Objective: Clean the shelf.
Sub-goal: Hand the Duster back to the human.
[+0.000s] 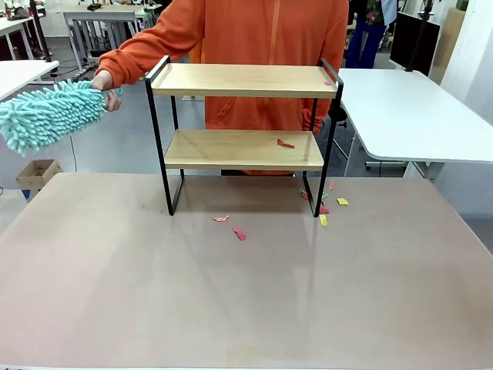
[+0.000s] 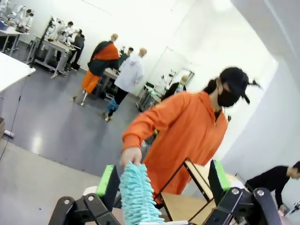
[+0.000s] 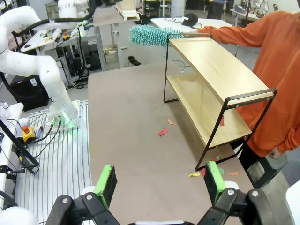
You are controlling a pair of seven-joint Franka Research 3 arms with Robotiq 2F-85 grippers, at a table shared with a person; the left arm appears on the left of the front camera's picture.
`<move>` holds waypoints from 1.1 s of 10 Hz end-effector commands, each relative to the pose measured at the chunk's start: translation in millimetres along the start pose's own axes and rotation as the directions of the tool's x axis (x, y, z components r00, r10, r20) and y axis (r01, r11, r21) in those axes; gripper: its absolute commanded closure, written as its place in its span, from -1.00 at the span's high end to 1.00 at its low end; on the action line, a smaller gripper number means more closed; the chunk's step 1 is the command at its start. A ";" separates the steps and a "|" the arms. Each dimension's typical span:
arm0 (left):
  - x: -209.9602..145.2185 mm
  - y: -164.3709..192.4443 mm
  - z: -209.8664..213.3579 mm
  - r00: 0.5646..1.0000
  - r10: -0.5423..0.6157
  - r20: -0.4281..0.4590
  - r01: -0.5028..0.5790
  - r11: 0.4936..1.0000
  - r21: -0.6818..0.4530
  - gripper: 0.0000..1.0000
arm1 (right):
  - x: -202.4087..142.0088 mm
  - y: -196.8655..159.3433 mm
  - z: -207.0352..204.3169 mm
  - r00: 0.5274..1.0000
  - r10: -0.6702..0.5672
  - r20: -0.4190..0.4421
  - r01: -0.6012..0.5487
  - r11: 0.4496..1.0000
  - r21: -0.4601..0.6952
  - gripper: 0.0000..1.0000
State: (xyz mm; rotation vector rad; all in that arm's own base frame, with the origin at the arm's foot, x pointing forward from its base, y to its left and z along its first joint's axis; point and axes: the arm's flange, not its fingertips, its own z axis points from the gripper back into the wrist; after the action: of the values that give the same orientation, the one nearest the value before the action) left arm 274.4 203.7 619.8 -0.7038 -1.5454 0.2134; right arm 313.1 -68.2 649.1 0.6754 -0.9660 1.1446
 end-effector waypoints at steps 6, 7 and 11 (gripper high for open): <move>11.9 14.4 6.8 1.000 0.026 0.018 -0.026 1.000 0.013 1.00 | 0.6 -0.7 -0.9 0.999 0.026 0.027 -0.026 1.000 0.002 1.00; 11.9 14.4 6.8 1.000 0.026 0.018 -0.026 1.000 0.013 1.00 | 0.6 -0.7 -0.9 0.999 0.026 0.027 -0.026 1.000 0.002 1.00; 11.9 14.4 6.8 1.000 0.026 0.018 -0.026 1.000 0.013 1.00 | 0.6 -0.7 -0.9 0.999 0.026 0.027 -0.026 1.000 0.002 1.00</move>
State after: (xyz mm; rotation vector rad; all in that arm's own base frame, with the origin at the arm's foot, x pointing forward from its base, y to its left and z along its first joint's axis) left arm 275.0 224.8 622.5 -0.6979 -1.5456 0.2433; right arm 313.1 -68.2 649.1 0.6761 -0.9667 1.1444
